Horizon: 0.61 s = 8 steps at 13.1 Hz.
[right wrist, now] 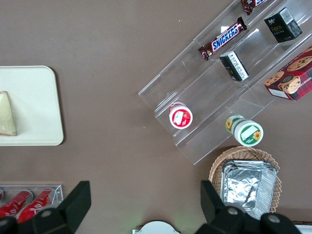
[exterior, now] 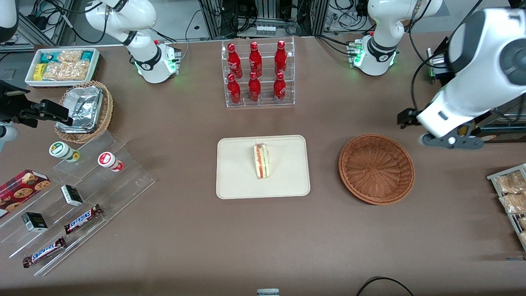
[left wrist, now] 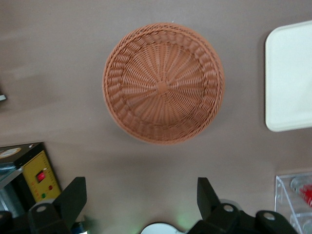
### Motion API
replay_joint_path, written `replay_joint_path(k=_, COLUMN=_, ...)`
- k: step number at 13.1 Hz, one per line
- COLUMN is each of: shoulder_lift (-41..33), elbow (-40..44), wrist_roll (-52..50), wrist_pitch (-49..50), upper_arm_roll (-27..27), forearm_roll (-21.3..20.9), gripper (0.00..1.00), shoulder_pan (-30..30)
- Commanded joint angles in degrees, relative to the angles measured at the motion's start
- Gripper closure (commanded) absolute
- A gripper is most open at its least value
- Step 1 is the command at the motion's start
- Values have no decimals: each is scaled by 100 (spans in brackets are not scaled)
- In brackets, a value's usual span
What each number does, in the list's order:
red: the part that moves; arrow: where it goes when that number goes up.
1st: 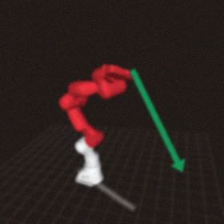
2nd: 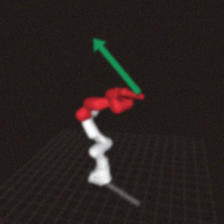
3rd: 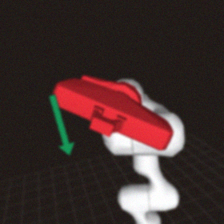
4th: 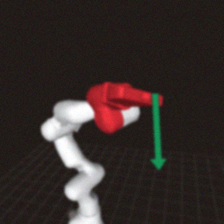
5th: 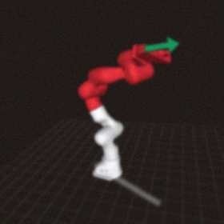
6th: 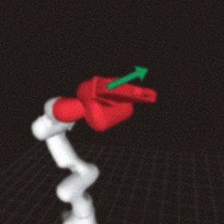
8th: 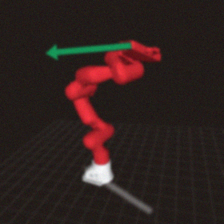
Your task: Place sandwich from basket to tray
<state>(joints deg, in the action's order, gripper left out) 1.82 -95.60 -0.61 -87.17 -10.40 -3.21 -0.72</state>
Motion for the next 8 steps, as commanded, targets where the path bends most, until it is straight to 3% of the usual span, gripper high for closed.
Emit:
replay_joint_path(k=1, shoulder_lift=-199, elbow=198, wrist_roll=421, wrist_pitch=419, upper_arm_roll=248, forearm_roll=110, gripper=0, shoulder_pan=19)
replay_joint_path(k=8, shoulder_lift=-349, elbow=322, wrist_roll=430, wrist_pitch=411, upper_arm_roll=433, forearm_roll=22, gripper=0, shoulder_pan=37)
